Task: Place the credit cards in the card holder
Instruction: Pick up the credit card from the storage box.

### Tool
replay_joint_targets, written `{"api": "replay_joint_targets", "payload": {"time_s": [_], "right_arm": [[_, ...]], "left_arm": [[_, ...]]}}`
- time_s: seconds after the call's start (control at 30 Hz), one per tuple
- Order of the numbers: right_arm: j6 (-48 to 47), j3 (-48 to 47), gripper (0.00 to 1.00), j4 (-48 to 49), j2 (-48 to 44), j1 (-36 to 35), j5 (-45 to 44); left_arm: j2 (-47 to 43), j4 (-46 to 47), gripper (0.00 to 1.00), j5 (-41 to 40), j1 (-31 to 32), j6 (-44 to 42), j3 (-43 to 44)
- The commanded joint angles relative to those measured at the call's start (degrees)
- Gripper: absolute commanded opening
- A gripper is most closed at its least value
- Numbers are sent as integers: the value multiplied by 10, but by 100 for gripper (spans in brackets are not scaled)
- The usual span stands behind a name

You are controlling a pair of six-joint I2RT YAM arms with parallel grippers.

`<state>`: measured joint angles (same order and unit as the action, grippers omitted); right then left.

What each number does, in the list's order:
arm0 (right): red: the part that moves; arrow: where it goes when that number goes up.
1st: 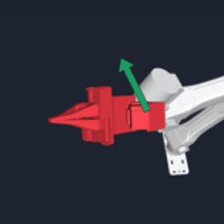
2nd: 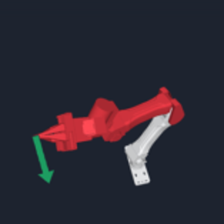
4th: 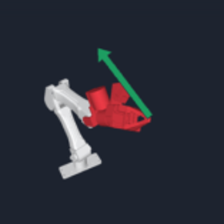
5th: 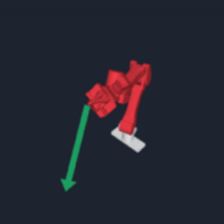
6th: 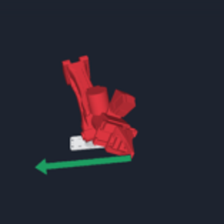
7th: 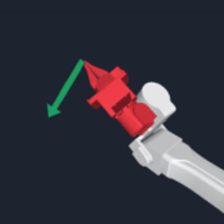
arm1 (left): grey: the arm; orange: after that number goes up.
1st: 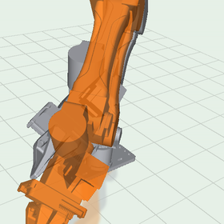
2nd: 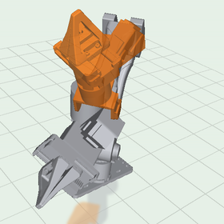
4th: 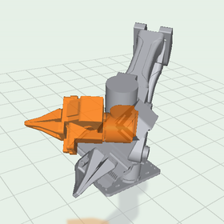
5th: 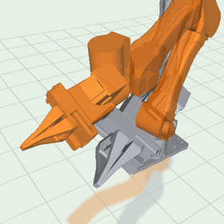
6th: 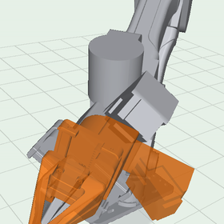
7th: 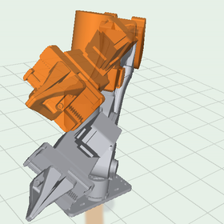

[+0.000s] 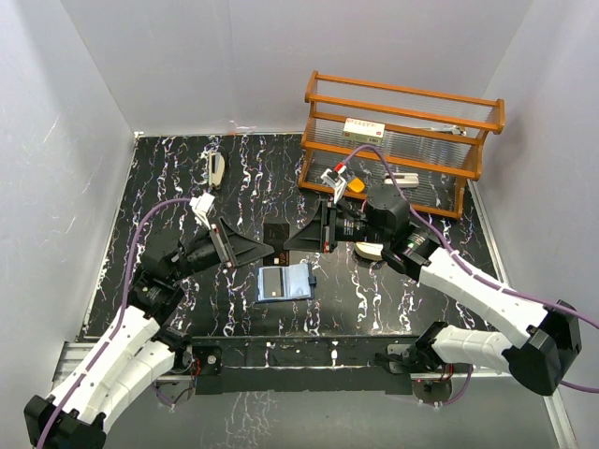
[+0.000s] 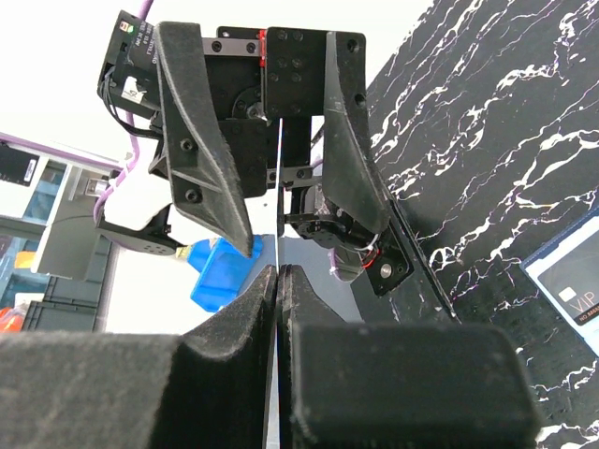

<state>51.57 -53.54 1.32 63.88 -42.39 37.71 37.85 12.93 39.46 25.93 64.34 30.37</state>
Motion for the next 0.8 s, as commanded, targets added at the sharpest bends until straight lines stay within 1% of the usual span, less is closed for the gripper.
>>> {"api": "replay_joint_targets", "payload": {"time_s": [0.0,0.1,0.2,0.23,0.3,0.37,0.43,0.47,0.53,0.63,0.77], "right_arm": [[-9,-3,0,21,8,-2,23],[-15,-5,0,12,13,-2,27],[-16,-7,0,11,17,-2,32],[-15,-8,0,11,20,-2,34],[-15,-9,0,11,24,-2,37],[-15,-7,0,11,26,-2,36],[-15,-5,0,11,28,-2,36],[-15,-4,0,11,29,-2,36],[-16,-2,0,10,31,-2,35],[-19,-3,0,5,31,-2,30],[-24,-9,9,-17,29,-2,6]], "left_arm": [[-23,11,68,2,-2,16,8],[-31,0,62,-11,-2,16,11],[-37,-3,53,-20,-2,15,12],[-37,-3,48,-23,-2,14,12],[-36,-1,35,-23,-2,14,13],[-35,1,25,-24,-2,15,12],[-34,-7,19,-26,-2,12,15],[-34,-14,14,-28,-2,8,16],[-35,-28,0,-33,-2,-4,21],[-37,-40,0,-38,-2,-11,22],[-31,-75,0,-46,-2,-31,31]]}}
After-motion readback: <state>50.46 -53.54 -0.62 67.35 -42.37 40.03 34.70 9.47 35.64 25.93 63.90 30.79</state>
